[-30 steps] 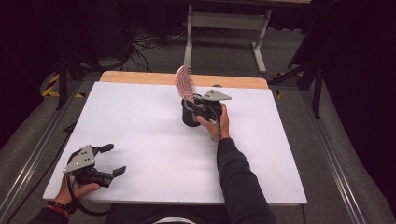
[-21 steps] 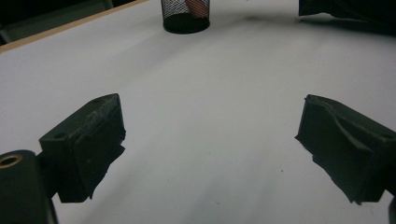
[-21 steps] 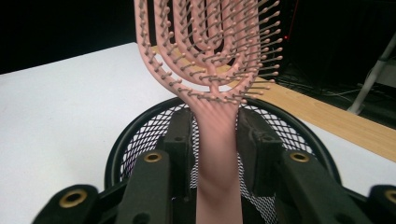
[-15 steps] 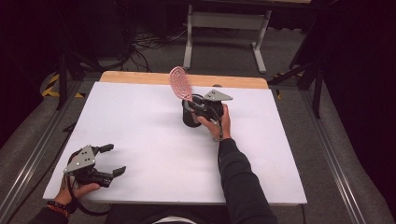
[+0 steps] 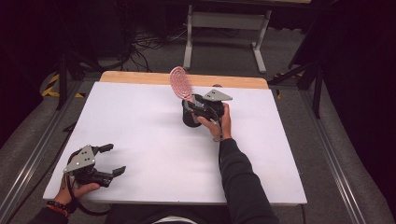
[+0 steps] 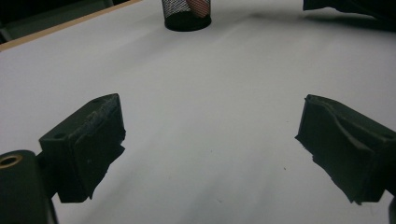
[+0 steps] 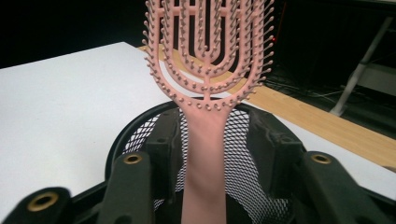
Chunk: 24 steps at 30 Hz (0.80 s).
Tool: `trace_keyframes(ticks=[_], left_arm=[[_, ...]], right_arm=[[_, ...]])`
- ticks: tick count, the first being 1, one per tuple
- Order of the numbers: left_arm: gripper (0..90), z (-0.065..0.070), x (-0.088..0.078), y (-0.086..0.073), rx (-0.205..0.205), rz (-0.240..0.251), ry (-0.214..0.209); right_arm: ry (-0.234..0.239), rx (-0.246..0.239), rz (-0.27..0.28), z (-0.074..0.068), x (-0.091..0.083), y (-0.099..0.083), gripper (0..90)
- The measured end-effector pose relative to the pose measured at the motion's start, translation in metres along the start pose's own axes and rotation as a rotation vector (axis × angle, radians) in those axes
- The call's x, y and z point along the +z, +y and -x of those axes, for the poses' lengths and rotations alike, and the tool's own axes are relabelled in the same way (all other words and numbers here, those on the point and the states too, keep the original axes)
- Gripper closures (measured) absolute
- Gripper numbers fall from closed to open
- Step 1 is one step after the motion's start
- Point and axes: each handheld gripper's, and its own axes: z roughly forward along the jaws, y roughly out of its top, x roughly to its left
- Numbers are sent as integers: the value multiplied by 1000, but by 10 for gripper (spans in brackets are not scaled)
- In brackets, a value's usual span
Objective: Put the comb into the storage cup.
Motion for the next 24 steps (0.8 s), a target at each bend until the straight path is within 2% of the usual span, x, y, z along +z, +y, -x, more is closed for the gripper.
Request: trace_keyframes(ticks=[5, 11, 14, 19, 22, 24], left_arm=[[81, 1, 0, 1, 5, -3, 6], [80, 0, 0, 1, 7, -1, 8], [80, 1, 0, 1, 8, -1, 10], [80, 0, 0, 1, 9, -2, 11], [79, 1, 0, 1, 10, -2, 10], [79, 1, 0, 1, 10, -2, 11]], right_arm=[[0, -5, 15, -2, -4, 4, 531], [-13, -8, 23, -2, -7, 6, 481], [-20, -7, 25, -2, -10, 8, 420], [-23, -11, 35, -4, -15, 12, 393], [-29, -34, 28, -6, -17, 15, 378], [-26, -30, 31, -7, -19, 16, 364]])
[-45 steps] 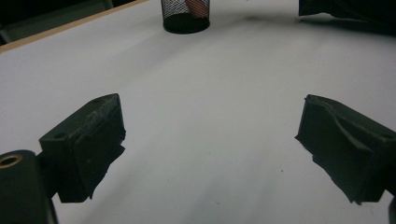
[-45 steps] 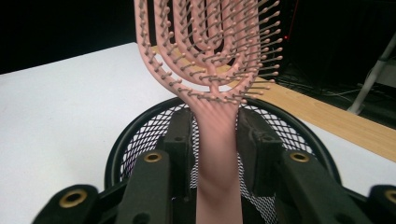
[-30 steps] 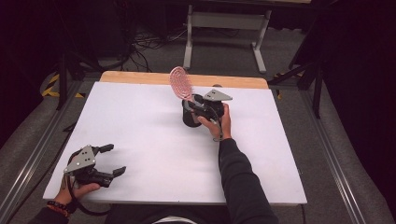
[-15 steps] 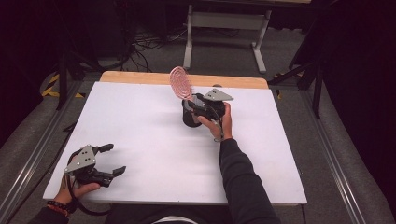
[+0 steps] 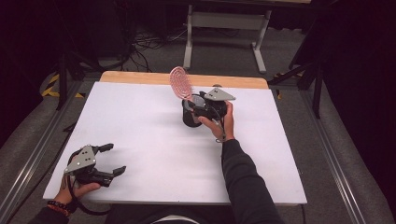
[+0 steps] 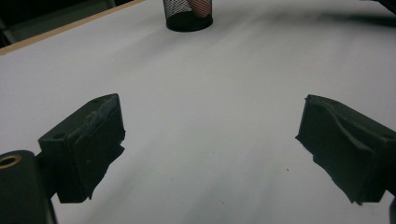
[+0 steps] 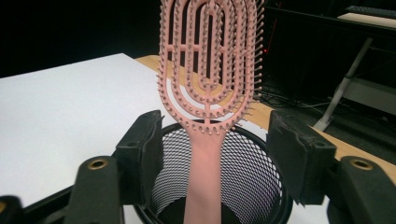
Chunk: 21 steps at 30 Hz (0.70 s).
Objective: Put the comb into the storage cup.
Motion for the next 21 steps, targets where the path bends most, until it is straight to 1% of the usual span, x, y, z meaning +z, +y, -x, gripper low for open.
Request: trace_keyframes(ticks=[2, 6, 9, 18, 21], left_arm=[[79, 0, 0, 0, 1, -1, 1], [79, 0, 0, 0, -1, 1, 2], [79, -1, 0, 0, -2, 1, 4], [79, -2, -2, -1, 1, 2, 11], [79, -2, -4, 0, 0, 8, 15]], right_arm=[[-1, -4, 4, -1, -1, 1, 348], [-8, -12, -8, -2, -3, 2, 314], [-21, -23, 2, -2, -7, 6, 292], [-25, -36, 17, -5, -14, 11, 275], [-24, -49, 36, -7, -18, 14, 269]])
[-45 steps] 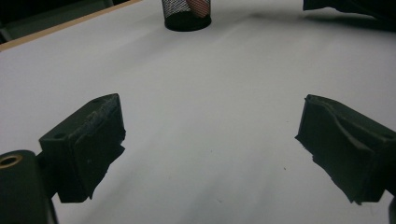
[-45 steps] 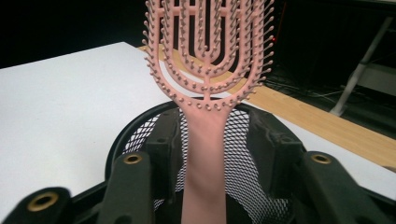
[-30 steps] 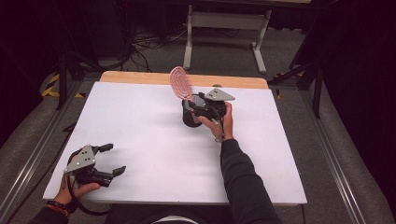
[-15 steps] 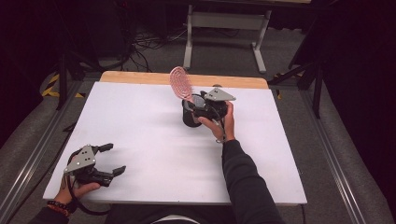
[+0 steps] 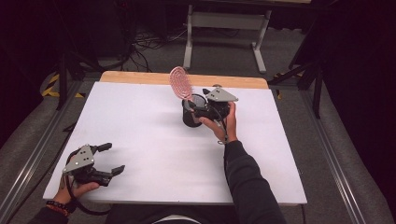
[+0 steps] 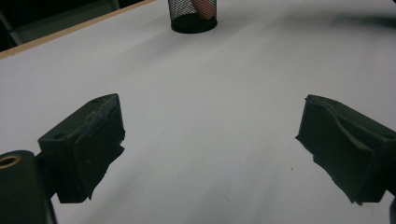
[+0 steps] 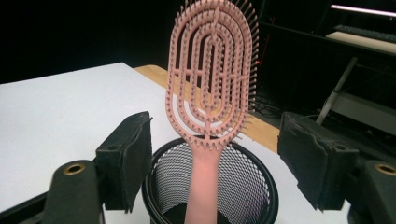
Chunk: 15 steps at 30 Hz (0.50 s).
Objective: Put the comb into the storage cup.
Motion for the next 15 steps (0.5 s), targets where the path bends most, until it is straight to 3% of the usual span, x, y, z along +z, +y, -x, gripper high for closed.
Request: trace_keyframes(ticks=[15], left_arm=[[78, 1, -2, 0, 4, 4, -4]], right_arm=[[0, -24, 59, -7, -17, 9, 254]])
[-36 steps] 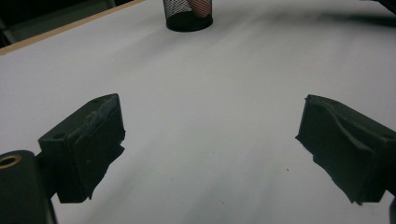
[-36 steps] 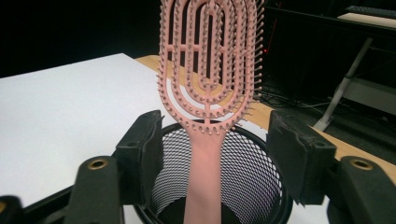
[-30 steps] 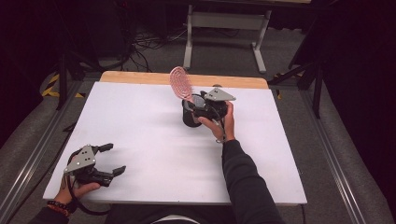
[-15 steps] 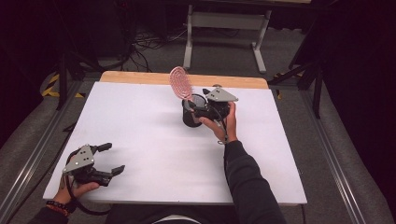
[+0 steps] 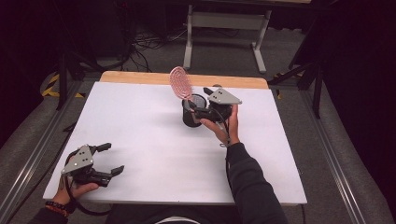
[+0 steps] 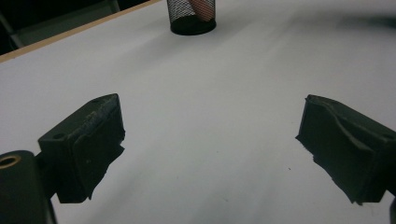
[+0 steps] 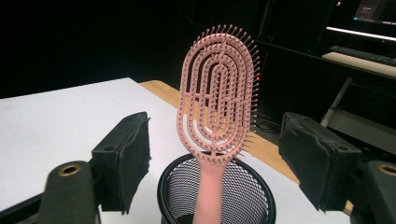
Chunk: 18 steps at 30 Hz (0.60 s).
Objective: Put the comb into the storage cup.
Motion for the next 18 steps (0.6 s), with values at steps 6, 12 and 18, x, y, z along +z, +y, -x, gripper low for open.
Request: trace_keyframes(ticks=[6, 12, 18], left_arm=[[78, 0, 0, 0, 3, 1, -2], [78, 1, 0, 0, 9, -4, -7], [77, 2, 1, 0, 17, -15, -5]], right_arm=[[-6, 0, 12, 1, -6, 1, 246], [-15, -15, 13, 0, -11, 2, 231], [-25, -32, 19, -2, -15, 4, 209]])
